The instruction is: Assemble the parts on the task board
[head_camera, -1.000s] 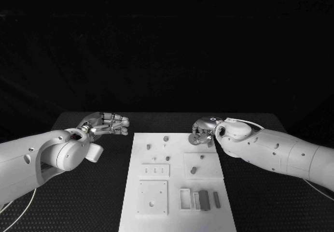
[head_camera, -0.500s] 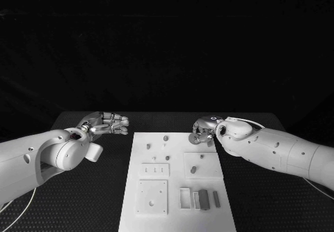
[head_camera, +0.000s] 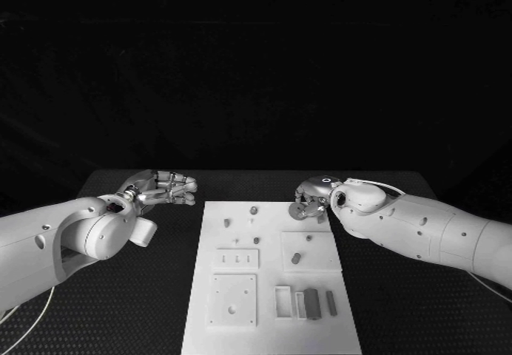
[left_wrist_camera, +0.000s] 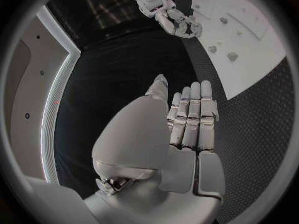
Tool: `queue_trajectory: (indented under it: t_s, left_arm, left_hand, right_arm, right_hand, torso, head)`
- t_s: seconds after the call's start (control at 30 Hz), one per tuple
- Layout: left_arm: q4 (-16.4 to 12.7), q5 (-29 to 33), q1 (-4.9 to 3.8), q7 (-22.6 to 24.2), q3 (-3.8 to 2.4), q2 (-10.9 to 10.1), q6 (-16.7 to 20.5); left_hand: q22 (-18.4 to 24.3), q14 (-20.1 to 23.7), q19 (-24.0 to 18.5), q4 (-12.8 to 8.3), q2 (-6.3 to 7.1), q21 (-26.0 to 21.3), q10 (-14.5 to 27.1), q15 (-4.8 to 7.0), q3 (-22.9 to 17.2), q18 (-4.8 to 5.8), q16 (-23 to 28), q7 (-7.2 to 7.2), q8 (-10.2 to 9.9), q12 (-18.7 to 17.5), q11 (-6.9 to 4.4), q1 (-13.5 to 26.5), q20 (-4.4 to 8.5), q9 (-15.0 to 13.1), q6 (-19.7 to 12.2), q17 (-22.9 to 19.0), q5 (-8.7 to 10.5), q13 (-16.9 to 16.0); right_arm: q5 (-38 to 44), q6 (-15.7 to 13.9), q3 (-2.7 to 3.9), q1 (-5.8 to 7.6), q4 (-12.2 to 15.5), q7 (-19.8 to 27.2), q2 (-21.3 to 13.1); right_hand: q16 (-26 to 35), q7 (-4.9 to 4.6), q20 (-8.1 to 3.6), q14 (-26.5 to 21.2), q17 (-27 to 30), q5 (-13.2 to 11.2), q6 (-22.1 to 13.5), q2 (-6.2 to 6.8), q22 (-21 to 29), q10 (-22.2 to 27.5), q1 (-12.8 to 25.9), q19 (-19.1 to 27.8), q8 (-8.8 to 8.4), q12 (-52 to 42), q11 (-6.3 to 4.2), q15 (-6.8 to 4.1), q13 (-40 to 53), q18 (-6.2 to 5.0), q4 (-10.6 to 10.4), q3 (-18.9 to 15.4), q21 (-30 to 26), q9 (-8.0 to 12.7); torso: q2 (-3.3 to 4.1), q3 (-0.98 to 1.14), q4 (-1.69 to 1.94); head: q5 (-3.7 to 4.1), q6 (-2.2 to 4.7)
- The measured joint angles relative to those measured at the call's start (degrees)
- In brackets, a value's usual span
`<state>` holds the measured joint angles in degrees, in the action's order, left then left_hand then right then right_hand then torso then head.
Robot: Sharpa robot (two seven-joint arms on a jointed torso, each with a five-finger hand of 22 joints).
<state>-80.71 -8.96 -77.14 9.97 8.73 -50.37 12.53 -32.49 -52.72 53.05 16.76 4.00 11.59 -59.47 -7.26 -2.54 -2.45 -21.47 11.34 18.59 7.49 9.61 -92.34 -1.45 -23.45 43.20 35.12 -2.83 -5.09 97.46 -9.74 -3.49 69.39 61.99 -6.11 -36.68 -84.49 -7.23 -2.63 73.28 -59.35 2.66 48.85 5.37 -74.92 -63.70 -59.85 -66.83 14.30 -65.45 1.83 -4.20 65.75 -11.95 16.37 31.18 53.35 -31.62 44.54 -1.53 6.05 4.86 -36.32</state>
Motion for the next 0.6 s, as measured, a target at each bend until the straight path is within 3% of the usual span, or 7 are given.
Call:
queue_trajectory:
  t_s: [0.37, 0.6]
  left_arm:
    - [0.03, -0.01, 0.00, -0.03, 0.00, 0.02, -0.03]
    - [0.10, -0.01, 0.00, -0.06, 0.02, 0.10, -0.07]
  left_hand:
    - [0.00, 0.00, 0.00, 0.00, 0.00, 0.00, 0.00, 0.00, 0.00, 0.25, 0.00, 0.00, 0.00, 0.00, 0.00, 0.00, 0.00, 0.00, 0.00, 0.05, 0.00, 0.00]
    - [0.00, 0.00, 0.00, 0.00, 0.00, 0.00, 0.00, 0.00, 0.00, 0.27, 0.02, 0.00, 0.00, 0.00, 0.00, 0.00, 0.00, -0.01, 0.00, 0.05, 0.00, 0.05]
  right_arm:
    - [0.87, -1.23, 0.14, -0.62, -1.24, 0.59, 0.86]
    - [0.87, -2.41, 0.22, -0.99, -1.70, 0.78, 1.22]
  right_hand:
    - [0.00, 0.48, 0.01, 0.01, 0.22, -0.06, 0.54, -0.12, 0.00, 0.00, -0.68, -0.01, 0.16, 0.05, 0.00, 0.01, -0.06, 0.00, 0.15, 0.15, 0.00, -0.20]
    - [0.00, 0.75, 0.05, 0.01, 0.22, -0.22, 0.81, -1.88, 0.00, -0.20, -0.40, 0.00, 0.10, 0.06, -0.21, 0.01, -0.10, 0.01, 0.15, 0.15, 0.00, -0.06]
  torso:
    - [-0.01, 0.00, 0.05]
    - [-0.02, -0.02, 0.10]
  head:
    - [0.11, -0.25]
    - [0.12, -0.29]
